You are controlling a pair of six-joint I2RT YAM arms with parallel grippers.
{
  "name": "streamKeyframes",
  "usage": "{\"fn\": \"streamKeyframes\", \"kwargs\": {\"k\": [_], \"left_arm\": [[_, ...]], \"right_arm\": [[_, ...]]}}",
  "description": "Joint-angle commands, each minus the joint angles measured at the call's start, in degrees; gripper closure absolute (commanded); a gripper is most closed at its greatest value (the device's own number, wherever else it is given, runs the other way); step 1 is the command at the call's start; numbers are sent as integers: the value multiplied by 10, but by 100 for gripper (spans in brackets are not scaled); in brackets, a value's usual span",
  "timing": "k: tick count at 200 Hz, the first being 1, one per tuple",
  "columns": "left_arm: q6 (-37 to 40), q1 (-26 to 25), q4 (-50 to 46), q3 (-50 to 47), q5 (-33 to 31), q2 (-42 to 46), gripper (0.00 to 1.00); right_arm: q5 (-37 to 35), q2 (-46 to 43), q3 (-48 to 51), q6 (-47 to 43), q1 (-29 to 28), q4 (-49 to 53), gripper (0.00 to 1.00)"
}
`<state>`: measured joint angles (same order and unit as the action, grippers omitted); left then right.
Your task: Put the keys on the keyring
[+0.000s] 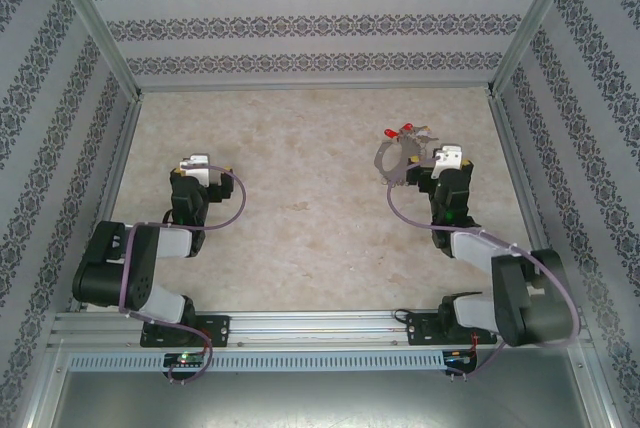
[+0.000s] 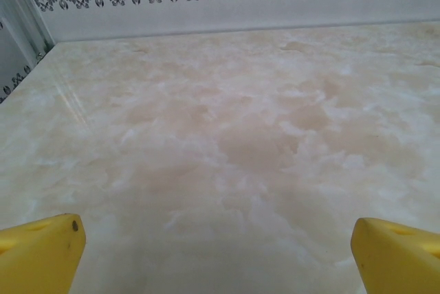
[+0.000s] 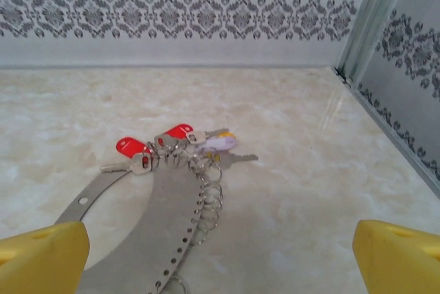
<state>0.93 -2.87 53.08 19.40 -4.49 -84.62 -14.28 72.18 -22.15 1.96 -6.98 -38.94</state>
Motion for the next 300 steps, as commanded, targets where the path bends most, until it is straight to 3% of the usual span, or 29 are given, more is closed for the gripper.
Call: {"fn": "streamKeyframes", "kwargs": {"k": [1, 28, 62, 80, 92, 113, 129, 148, 160, 185, 210, 255, 300], "left_arm": [[3, 7, -29, 4, 6, 25, 0], [3, 4, -52, 8, 8, 41, 0], [-8, -15, -174, 36, 20, 110, 0], [-1, -52, -252, 65, 30, 147, 0], [-37, -87, -323, 104, -13, 163, 0], [-63, -152, -481, 222, -12, 147, 0], [-137, -160, -578, 311, 46, 110, 0], [-230, -169, -512, 306, 202, 81, 0], [-284, -200, -445, 289, 239, 58, 0], [-340, -275, -347, 272, 249, 13, 0], [-360, -298, -298, 267, 269, -21, 0], [-348, -298, -299, 262, 310, -35, 0], [-307, -298, -334, 259, 299, 2, 0]], "right_arm": [[-52, -26, -77, 57, -2, 191, 2], [-35, -33, -132, 75, -1, 282, 2], [27, -17, -199, 79, 2, 381, 2], [65, 5, -230, 89, 3, 409, 2], [104, 33, -256, 102, 3, 439, 2], [180, 96, -333, 116, -4, 509, 2], [200, 126, -354, 128, -11, 523, 2], [208, 155, -363, 143, -11, 525, 2], [212, 177, -376, 145, -15, 536, 2], [199, 223, -410, 130, -28, 584, 2], [153, 234, -427, 105, -52, 641, 3], [95, 284, -487, 71, -78, 744, 31], [56, 321, -527, 57, -81, 795, 43]]}}
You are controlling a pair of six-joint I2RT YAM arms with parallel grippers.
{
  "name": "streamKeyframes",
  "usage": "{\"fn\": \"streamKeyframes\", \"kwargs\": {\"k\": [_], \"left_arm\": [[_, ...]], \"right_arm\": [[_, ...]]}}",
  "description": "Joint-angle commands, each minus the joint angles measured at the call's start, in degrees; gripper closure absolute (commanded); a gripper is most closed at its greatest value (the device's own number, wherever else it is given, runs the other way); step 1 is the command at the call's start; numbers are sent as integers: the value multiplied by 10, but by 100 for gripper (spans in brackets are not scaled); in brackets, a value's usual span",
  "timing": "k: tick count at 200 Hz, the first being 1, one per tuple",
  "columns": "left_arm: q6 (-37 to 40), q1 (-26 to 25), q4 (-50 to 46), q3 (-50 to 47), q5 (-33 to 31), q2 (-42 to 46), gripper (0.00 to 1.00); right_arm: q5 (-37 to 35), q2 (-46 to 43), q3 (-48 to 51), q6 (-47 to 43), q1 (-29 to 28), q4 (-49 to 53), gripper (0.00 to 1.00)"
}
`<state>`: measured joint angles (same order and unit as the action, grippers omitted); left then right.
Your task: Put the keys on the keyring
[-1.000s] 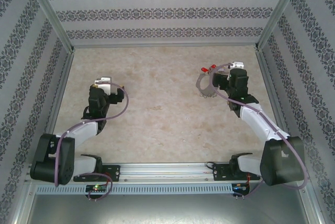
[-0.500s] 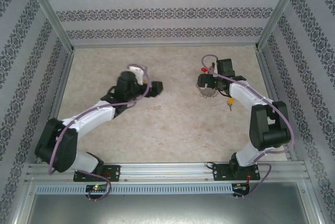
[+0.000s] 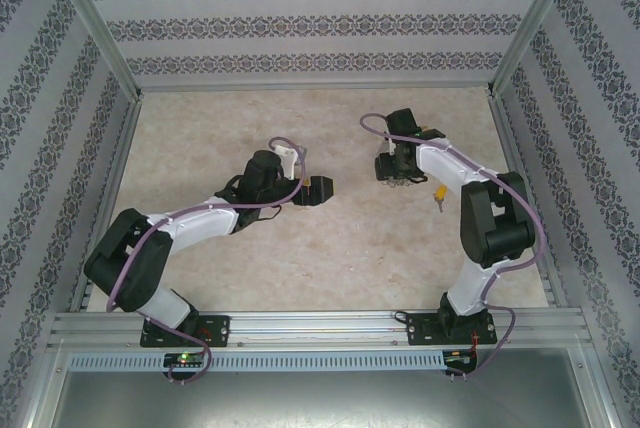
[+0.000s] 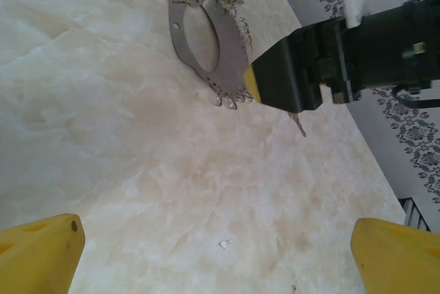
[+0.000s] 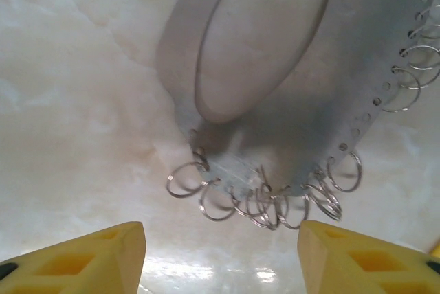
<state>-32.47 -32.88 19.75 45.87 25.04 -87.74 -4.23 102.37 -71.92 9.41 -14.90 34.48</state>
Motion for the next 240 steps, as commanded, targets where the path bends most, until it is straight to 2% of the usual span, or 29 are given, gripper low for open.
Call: {"fn": "streamKeyframes", "kwargs": {"k": [1, 30, 99, 183, 240], "left_arm": [[28, 3, -1, -6, 3, 33, 0], [38, 2, -5, -13, -5, 49, 0], [46, 3, -10, -18, 0, 67, 0], [51, 3, -5, -26, -13, 86, 0], [51, 3, 12, -39, -11, 107, 0]], "right_arm": [[-45, 20, -30, -18, -2, 61, 43], [-56, 43, -50, -28, -3, 79, 47], [-58, 104, -89, -42, 4, 89, 66], [-59, 125, -90, -55, 12, 97, 71], [-51, 125, -91, -53, 19, 96, 84]]}}
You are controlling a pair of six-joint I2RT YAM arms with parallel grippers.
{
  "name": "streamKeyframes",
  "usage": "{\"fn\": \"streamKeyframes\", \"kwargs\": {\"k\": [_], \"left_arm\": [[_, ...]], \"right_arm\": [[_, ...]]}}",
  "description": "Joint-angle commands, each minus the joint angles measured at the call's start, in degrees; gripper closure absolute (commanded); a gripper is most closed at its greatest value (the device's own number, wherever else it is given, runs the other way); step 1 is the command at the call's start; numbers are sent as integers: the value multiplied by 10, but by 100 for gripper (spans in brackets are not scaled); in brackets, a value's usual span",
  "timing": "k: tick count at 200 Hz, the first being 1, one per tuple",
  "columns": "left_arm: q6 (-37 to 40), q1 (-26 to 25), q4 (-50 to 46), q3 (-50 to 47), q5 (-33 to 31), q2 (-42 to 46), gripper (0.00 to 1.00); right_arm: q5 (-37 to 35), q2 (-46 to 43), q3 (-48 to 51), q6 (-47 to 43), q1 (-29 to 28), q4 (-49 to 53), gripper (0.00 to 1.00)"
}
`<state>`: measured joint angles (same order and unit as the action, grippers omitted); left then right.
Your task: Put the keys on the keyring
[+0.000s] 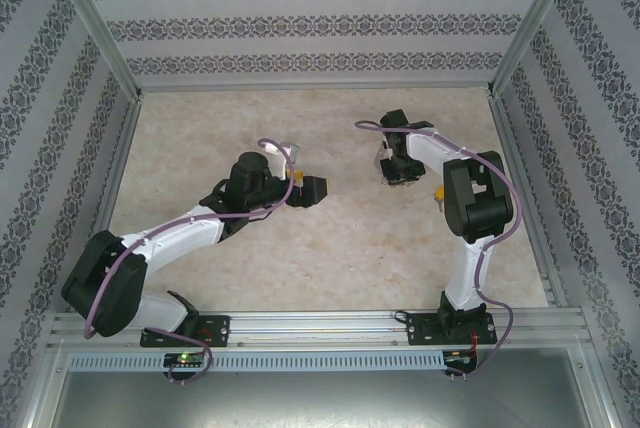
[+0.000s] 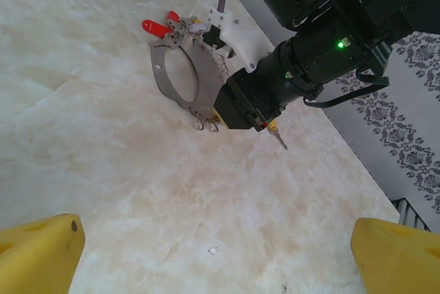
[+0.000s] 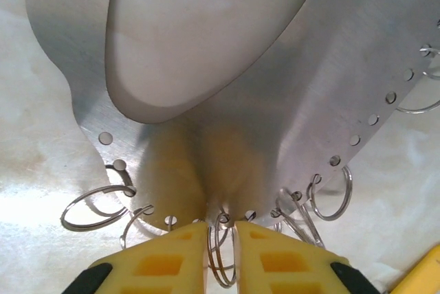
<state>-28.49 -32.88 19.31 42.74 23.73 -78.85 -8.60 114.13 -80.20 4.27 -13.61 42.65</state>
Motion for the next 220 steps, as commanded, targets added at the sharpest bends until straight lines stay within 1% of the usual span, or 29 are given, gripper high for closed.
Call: {"fn": "streamKeyframes", "kwargs": {"k": [1, 11, 43, 59, 69, 86, 107, 122, 146, 188, 202, 220], "left_arm": [[12, 3, 17, -7, 2, 19, 0], [11, 3, 17, -9, 0, 23, 0], [9, 2, 5, -3, -4, 29, 0], [14, 4, -14, -2, -12, 38, 0], [21, 4, -38, 2, -24, 48, 0], [36, 6, -91, 10, -48, 61, 0], [39, 14, -135, 10, -69, 75, 0], [26, 23, -141, 0, -74, 85, 0], [-3, 31, -135, -19, -75, 102, 0], [-11, 46, -204, -41, -110, 145, 0], [-11, 55, -220, -54, -113, 166, 0], [-10, 65, -237, -60, -115, 181, 1]], "right_arm": [[-8, 8, -9, -2, 6, 15, 84], [-6, 8, -10, -2, 5, 16, 86], [9, -13, 0, 5, 1, 11, 97], [18, -35, 13, 8, -11, 5, 100], [33, -54, 25, 15, -25, 0, 100], [67, -90, 50, 40, -68, -13, 100], [81, -122, 76, 84, -148, -33, 100], [95, -131, 96, 125, -198, -62, 100], [122, -122, 128, 190, -257, -122, 100], [166, -114, 179, 284, -323, -227, 99], [186, -114, 179, 300, -345, -247, 96], [189, -118, 175, 304, -368, -248, 90]]}}
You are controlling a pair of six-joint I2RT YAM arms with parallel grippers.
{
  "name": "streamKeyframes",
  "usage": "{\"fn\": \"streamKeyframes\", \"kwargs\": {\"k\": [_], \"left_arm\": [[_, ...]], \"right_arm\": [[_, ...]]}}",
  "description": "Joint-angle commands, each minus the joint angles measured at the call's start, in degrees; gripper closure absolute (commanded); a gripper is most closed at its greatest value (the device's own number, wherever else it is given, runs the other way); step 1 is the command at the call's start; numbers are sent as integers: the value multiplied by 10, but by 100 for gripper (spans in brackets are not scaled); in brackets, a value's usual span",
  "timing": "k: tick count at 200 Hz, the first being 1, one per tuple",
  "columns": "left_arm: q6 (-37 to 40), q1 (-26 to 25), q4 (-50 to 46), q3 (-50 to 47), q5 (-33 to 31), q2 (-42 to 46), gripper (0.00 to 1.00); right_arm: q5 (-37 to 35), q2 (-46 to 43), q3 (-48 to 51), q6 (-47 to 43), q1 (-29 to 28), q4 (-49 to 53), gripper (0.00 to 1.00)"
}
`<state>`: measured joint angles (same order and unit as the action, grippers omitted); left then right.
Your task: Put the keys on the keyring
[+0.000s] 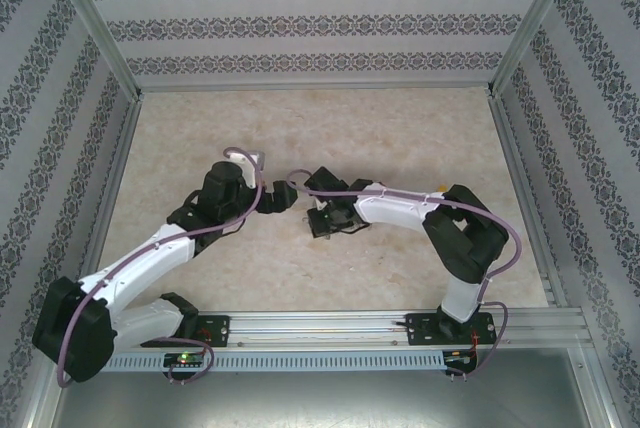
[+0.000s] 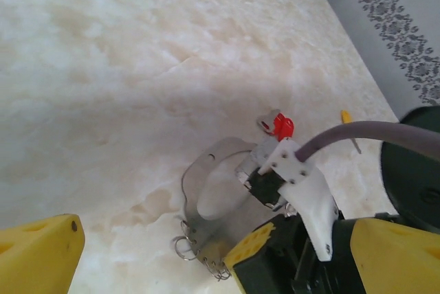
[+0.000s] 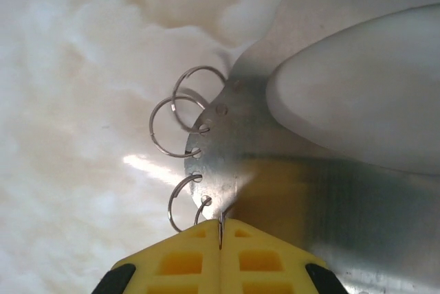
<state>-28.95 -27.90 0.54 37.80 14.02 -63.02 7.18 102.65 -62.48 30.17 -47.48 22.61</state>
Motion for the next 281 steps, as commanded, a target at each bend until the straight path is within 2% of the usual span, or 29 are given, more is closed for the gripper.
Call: {"fn": "streamKeyframes", "kwargs": {"k": [1, 34, 46, 61, 103, 134, 158, 188, 230, 281], "left_arm": [[-5, 16, -50, -11, -18, 24, 1], [7, 21, -63, 5, -16, 10, 6], [8, 22, -59, 12, -7, -5, 10], [9, 22, -48, 21, 21, -34, 16], [5, 13, 0, 53, 137, -147, 35], [32, -27, -27, 96, 145, -200, 42], [44, -53, -44, 113, 141, -221, 46], [45, -75, -47, 128, 142, -251, 51], [32, -80, -30, 150, 157, -305, 56], [30, -80, -26, 160, 160, -338, 59]], "right_arm": [[31, -4, -2, 45, -29, -47, 89], [5, -51, 18, 38, -30, -25, 68], [-12, -79, 28, 31, -29, -2, 59], [-34, -129, 53, 27, -26, 24, 54], [-52, -241, 159, 15, 39, 79, 58], [-31, -271, 201, -8, 109, 70, 62], [-2, -241, 196, -31, 146, 55, 64], [14, -209, 190, -41, 158, 30, 65], [41, -154, 177, -48, 171, -13, 72], [51, -126, 163, -49, 183, -34, 70]]}}
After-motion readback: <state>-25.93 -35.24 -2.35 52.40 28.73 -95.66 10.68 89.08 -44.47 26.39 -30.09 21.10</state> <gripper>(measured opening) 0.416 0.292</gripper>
